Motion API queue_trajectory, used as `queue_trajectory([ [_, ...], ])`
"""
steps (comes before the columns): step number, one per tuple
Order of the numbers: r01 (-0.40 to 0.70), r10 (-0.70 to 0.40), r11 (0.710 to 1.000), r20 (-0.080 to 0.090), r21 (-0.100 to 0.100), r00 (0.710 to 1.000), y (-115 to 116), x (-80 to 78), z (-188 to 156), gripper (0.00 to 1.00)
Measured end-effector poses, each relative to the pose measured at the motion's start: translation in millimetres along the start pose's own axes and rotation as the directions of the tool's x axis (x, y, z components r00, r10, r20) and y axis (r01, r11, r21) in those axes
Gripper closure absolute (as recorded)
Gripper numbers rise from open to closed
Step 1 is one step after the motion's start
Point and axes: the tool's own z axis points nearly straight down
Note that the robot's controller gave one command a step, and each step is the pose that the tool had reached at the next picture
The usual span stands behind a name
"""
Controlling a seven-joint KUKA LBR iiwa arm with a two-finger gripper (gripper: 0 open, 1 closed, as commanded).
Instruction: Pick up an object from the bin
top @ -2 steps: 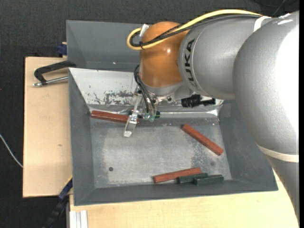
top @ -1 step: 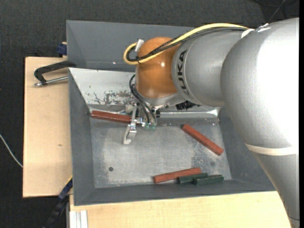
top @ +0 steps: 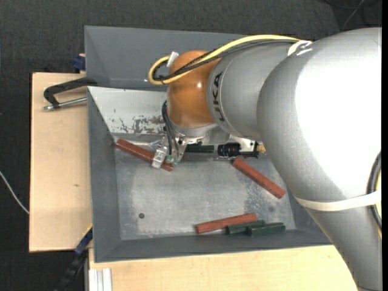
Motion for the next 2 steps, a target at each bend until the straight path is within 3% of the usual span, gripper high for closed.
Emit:
queue_trajectory([
  [1, -0.001, 0.001, 1.0, 0.0, -0.001, 1.0, -0.1, -0.2, 0.0, 1.0],
  [2, 0.002, -0.002, 1.0, 0.003, -0.001, 1.0, 2.3, -1.4, -95.6, 1.0],
])
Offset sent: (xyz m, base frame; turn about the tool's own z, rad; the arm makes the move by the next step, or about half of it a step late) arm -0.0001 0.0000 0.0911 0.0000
